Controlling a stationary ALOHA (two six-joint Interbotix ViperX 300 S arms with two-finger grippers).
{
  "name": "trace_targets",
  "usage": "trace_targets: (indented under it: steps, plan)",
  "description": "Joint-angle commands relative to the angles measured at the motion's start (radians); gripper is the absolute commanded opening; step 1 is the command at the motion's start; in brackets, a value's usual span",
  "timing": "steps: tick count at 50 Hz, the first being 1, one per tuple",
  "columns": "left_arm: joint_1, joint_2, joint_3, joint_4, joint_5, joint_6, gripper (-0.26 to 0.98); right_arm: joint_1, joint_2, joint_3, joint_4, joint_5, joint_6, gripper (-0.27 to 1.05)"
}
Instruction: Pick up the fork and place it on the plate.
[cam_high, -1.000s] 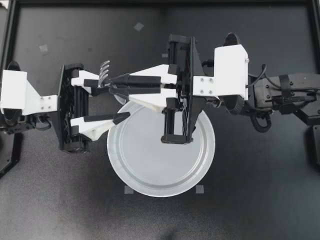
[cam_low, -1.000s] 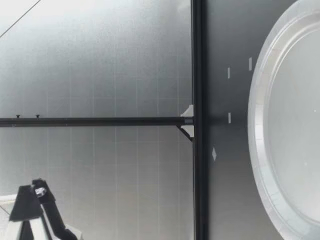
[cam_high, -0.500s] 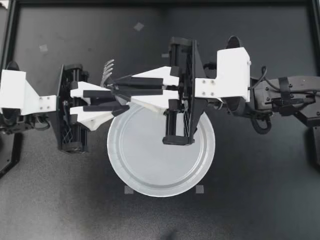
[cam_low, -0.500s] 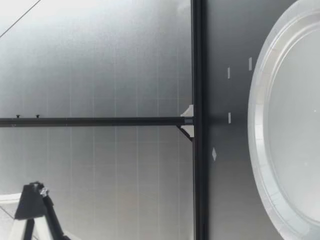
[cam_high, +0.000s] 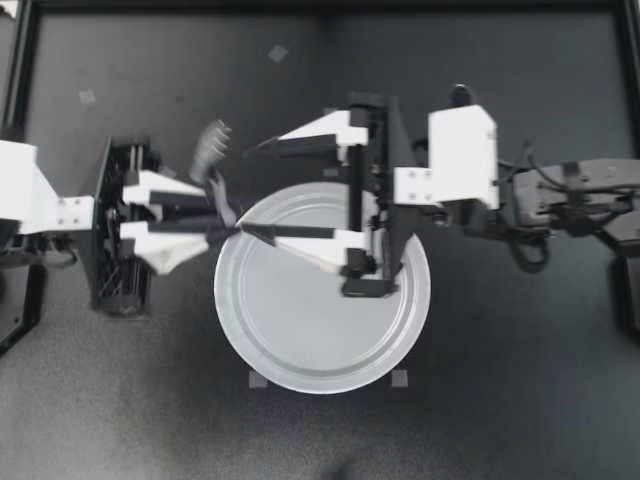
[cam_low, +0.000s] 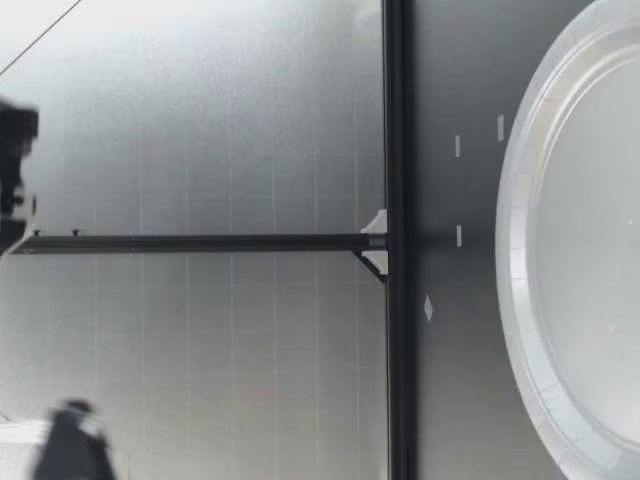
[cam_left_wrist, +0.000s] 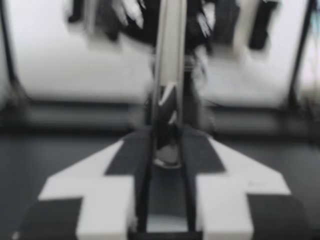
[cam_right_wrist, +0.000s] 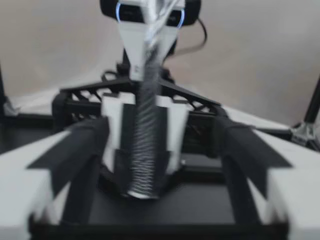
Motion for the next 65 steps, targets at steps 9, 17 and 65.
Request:
trace_targets:
  steps: [9, 17, 65]
  plan:
    - [-0.104, -0.120, -0.061, -0.080, 0.726, -0.084, -0.15, -0.003, -0.179, 0.193, 0.075, 0.000, 0.021, 0.71]
    - [-0.176, -0.137, 0.015, -0.135, 0.908, -0.224, -0.15, -0.005, -0.287, 0.328, 0.186, -0.005, 0.034, 0.71]
    - [-0.190, 0.196, -0.012, -0.143, 1.140, -0.574, -0.15, -0.005, -0.242, 0.371, 0.207, -0.028, 0.034, 0.71]
